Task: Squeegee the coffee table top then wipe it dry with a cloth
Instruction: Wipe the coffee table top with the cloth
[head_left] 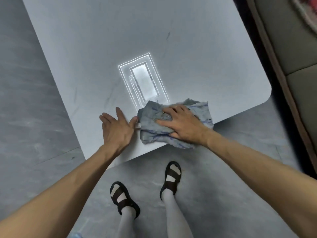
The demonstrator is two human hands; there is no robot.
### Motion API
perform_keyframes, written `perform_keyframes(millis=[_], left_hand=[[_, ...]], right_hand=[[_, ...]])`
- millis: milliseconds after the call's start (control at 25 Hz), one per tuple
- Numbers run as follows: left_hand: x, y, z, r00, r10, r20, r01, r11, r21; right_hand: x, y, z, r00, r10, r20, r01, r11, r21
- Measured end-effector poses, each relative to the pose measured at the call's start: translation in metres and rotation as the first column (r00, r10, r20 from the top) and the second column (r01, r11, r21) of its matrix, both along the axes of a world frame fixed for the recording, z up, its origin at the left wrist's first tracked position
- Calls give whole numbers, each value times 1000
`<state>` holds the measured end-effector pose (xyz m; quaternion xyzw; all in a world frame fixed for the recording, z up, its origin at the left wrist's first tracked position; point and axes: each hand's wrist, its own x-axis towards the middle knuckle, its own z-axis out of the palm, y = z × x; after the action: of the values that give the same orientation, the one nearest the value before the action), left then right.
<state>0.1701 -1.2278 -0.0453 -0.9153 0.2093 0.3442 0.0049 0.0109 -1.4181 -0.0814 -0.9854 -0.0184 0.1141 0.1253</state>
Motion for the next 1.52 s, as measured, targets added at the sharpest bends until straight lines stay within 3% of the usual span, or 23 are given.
perform_keyframes(millis=[40,120,200,240,360,440,520,560,640,760,840,880,960,1080,1160,1240,1280,1360,1400,1440,1520], left_hand=[[0,-1,1,1000,10,-1,-10,1000,8],[-2,-5,1,1000,21,-4,-21,999,25],[-2,-7,0,1000,13,12,-13,999,39],[-2,-8,0,1000,9,20,-10,999,42],[-2,-7,0,1000,20,12,-20,999,49],[0,-5,0,1000,28,12,-29,999,27],[4,4,1,996,75,52,-70,993,-95],[10,15,3,985,158,63,-143,970,-196],[21,30,10,929,371,3,-343,861,-375],[41,78,17,847,528,-67,-485,714,-505],[50,111,20,815,578,-51,-514,679,-525],[52,125,22,812,582,-41,-517,685,-514],[55,145,22,853,522,-5,-468,761,-449],[54,148,19,952,295,82,-249,902,-353],[53,129,14,984,126,126,-74,932,-355],[51,106,4,988,-1,155,47,954,-295],[51,95,-1,988,-27,155,66,965,-256],[48,77,-7,991,-25,130,48,984,-173],[47,69,-9,994,-1,113,18,989,-148],[47,64,-9,994,31,105,-16,990,-143],[52,62,-4,987,89,131,-63,980,-191]], right_hand=[[-10,-28,1,999,35,-12,-35,999,-21],[-34,-85,11,999,-51,5,52,996,-75],[-59,-131,18,951,-297,87,303,950,-75],[-68,-142,19,878,-460,129,469,882,-52],[-64,-123,6,481,-859,174,876,465,-125],[-37,-90,-6,186,-966,179,978,165,-129],[-5,-56,-4,-4,-982,187,996,-21,-90],[10,-34,-5,-9,-982,190,996,-26,-85],[27,15,-5,91,-977,194,994,77,-74],[61,135,0,461,-879,123,886,463,-17],[79,208,2,791,-610,56,610,792,20],[84,229,3,908,-418,28,417,908,32],[92,233,-1,997,-77,-3,77,995,59],[90,189,2,947,322,13,-322,943,82],[77,144,7,888,459,-14,-458,887,57],[53,76,5,917,399,-9,-399,917,-4],[41,39,7,957,290,2,-289,957,-37],[18,-26,9,994,-89,63,93,993,-72],[16,-49,11,932,-343,120,354,931,-91],[23,-63,10,783,-594,182,617,778,-117],[63,-66,5,280,-932,228,958,257,-125]])
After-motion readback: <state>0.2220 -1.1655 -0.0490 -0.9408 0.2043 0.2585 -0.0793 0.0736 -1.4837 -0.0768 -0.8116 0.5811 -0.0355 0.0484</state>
